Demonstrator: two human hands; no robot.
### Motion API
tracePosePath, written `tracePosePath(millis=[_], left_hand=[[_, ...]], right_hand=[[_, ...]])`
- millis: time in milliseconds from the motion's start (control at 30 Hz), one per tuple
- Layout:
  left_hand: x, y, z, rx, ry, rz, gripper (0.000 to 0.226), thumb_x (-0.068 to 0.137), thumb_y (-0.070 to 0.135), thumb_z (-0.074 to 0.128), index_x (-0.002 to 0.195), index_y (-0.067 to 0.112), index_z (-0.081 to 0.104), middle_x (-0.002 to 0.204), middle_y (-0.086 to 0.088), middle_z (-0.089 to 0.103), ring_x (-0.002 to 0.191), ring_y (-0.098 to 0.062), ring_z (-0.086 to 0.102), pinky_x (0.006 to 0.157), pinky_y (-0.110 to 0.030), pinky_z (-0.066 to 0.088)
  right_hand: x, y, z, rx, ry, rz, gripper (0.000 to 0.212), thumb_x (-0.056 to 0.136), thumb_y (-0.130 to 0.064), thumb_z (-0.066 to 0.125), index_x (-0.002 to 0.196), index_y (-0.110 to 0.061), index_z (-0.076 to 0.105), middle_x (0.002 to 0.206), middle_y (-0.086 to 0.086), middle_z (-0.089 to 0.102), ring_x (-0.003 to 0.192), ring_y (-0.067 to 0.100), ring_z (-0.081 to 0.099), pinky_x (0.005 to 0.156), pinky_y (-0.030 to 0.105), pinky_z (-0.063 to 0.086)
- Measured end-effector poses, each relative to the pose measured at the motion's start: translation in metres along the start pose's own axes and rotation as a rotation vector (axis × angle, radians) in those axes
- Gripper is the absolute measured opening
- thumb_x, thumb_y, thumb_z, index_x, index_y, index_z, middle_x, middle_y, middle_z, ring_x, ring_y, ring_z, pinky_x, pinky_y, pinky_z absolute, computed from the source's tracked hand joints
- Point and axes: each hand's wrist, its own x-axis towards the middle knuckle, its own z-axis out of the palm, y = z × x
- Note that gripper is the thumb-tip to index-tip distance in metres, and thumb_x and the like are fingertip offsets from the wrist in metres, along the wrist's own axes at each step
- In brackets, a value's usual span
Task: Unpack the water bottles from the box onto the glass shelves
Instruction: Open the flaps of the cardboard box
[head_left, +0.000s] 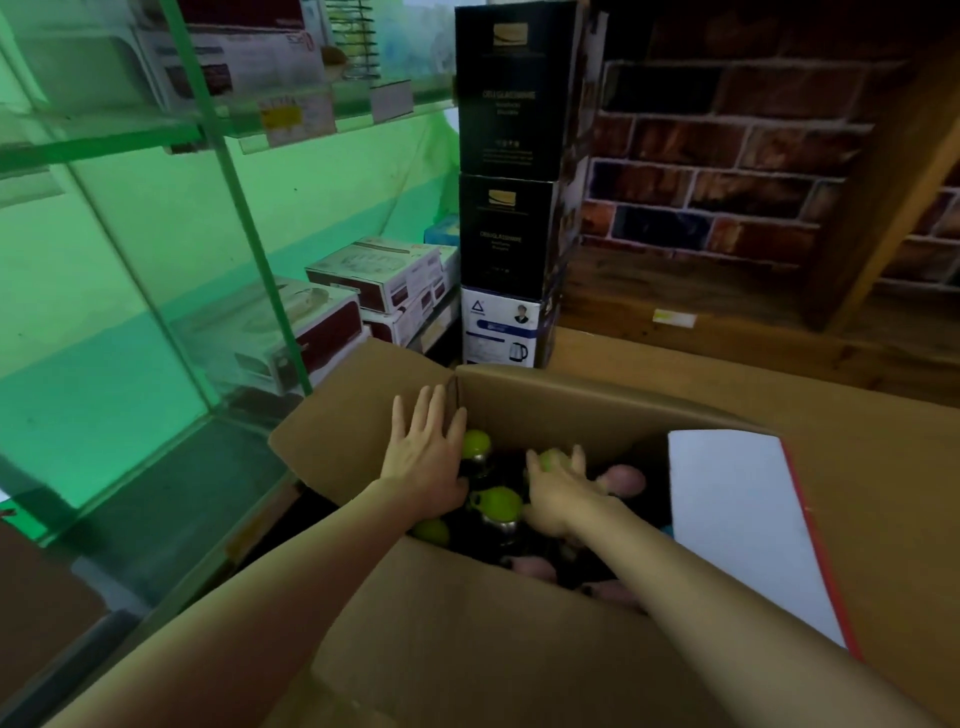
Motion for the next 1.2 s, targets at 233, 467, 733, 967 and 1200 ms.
tracePosePath(millis=[233, 467, 733, 967, 1200], left_hand=[[0.010, 0.055, -0.025, -0.100, 0.051, 0.034, 0.084, 0.089, 0.046, 0.052, 0.150, 0.015, 0.006, 0.157, -0.019, -0.006, 0.145, -0.037, -0.013, 0.112, -0.063, -0.005], [0.017, 0.101, -0.044, -0.225, 0.099, 0.059, 0.074, 0.092, 0.051, 0.045, 0.148, 0.013, 0.015, 0.158, -0.016, -0.006, 0.145, -0.035, -0.015, 0.112, -0.063, -0.004], [0.028, 0.153, -0.049, -0.311, 0.139, 0.108, 0.075, 0.092, 0.053, 0.043, 0.149, 0.016, 0.011, 0.158, -0.017, -0.007, 0.145, -0.034, -0.017, 0.112, -0.062, -0.005], [0.036, 0.159, -0.026, -0.298, 0.072, 0.110, 0.076, 0.092, 0.053, 0.043, 0.149, 0.015, 0.011, 0.156, -0.019, -0.003, 0.145, -0.036, -0.014, 0.113, -0.062, -0.002], [0.043, 0.139, -0.007, -0.288, 0.008, 0.018, 0.078, 0.090, 0.053, 0.045, 0.149, 0.016, 0.011, 0.156, -0.020, -0.001, 0.145, -0.036, -0.012, 0.115, -0.060, 0.000]], right_hand=[[-0.011, 0.034, -0.002, -0.055, -0.072, 0.279, 0.089, 0.086, -0.040, 0.058, 0.151, -0.024, 0.000, 0.157, 0.008, -0.002, 0.140, 0.048, 0.002, 0.100, 0.061, 0.024], [-0.056, 0.081, -0.038, -0.254, 0.009, 0.285, 0.065, 0.093, -0.036, 0.047, 0.149, -0.016, 0.021, 0.157, 0.019, 0.006, 0.140, 0.052, -0.007, 0.102, 0.075, 0.003], [-0.085, 0.164, -0.021, -0.192, 0.193, 0.375, 0.079, 0.089, -0.021, 0.055, 0.151, -0.023, 0.006, 0.157, 0.016, -0.014, 0.140, 0.048, -0.017, 0.108, 0.069, -0.007], [-0.074, 0.204, 0.000, 0.322, 0.153, 0.324, 0.082, 0.090, -0.003, 0.046, 0.149, -0.041, 0.003, 0.157, 0.010, -0.020, 0.144, 0.040, 0.002, 0.114, 0.050, 0.024], [-0.063, 0.205, 0.009, 0.417, 0.262, 0.271, 0.075, 0.087, 0.007, 0.044, 0.146, -0.034, 0.021, 0.156, 0.010, -0.004, 0.136, 0.036, 0.030, 0.100, 0.041, 0.045]])
